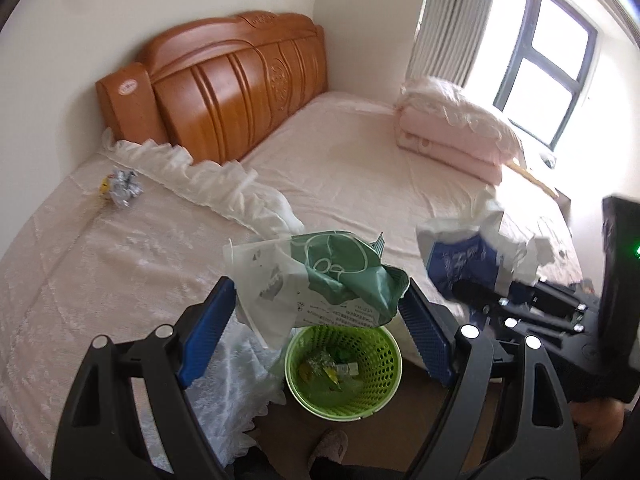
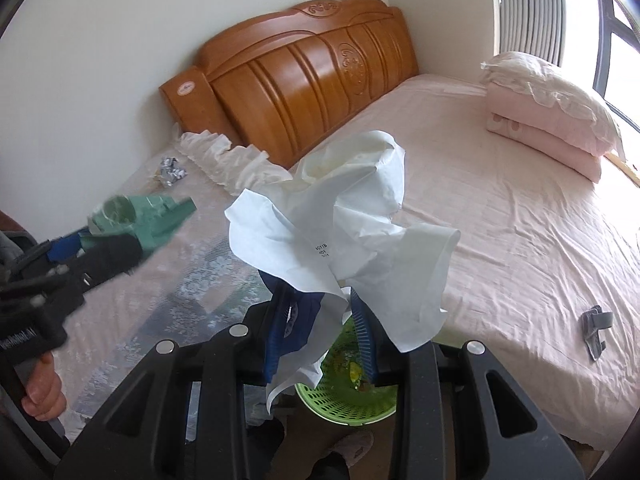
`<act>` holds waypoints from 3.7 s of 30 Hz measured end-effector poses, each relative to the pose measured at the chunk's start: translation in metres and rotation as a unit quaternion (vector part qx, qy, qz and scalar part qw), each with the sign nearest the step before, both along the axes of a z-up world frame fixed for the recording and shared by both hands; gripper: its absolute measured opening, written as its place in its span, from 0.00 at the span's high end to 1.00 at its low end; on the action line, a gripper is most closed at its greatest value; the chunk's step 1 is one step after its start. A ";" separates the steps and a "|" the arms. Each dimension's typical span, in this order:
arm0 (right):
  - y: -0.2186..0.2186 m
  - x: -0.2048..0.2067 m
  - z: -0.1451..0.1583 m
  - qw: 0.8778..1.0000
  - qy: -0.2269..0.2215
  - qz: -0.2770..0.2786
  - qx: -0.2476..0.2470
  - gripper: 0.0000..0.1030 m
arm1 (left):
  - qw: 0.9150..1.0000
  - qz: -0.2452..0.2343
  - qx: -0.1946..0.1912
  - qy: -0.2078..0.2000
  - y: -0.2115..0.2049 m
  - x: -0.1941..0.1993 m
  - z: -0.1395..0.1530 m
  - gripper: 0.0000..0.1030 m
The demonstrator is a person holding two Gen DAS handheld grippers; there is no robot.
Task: Collect trash
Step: 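Carry the wrapper and white paper to the wastebasket and open both tools, then move both tools back over the bed toward the yellow bag and newspaper, then grasp the crumpled newspaper with the right tool while the left tool grasps the yellow minion bag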
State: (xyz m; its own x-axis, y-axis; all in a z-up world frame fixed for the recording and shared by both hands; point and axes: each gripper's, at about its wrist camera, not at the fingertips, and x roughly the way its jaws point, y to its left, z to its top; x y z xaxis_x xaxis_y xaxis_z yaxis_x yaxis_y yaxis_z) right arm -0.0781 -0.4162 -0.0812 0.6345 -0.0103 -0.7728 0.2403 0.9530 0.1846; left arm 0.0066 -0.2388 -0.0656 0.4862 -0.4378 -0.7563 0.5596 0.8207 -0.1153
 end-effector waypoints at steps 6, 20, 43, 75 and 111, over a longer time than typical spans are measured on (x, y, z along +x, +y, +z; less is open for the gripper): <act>-0.021 -0.012 -0.011 0.999 0.022 -0.025 -0.010 0.69 | 0.997 -0.041 0.024 0.057 -0.034 -0.005 -0.047 0.22; -0.049 -0.024 -0.048 0.997 0.070 -0.040 0.013 0.67 | 0.990 -0.044 0.040 0.125 -0.058 -0.009 -0.088 0.08; -0.004 0.035 -0.054 0.996 0.084 -0.013 0.036 0.02 | 0.988 0.138 0.050 0.040 0.076 0.048 -0.030 0.08; 0.242 0.406 -0.084 0.955 0.016 0.287 -0.073 0.03 | 0.966 0.257 0.039 0.007 0.262 0.304 -0.074 0.08; 0.132 0.301 -0.035 0.981 0.021 0.190 -0.005 0.50 | 0.968 0.238 0.062 0.056 0.170 0.404 -0.146 0.60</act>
State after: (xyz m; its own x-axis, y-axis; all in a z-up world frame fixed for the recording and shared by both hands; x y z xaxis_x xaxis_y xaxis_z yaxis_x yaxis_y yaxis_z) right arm 0.2230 -0.2838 -0.1158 0.5608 0.2139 -0.7999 -0.1262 0.9768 0.1728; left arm 0.4106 -0.0691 -0.2121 0.5215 -0.0861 -0.8489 0.1040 0.9939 -0.0369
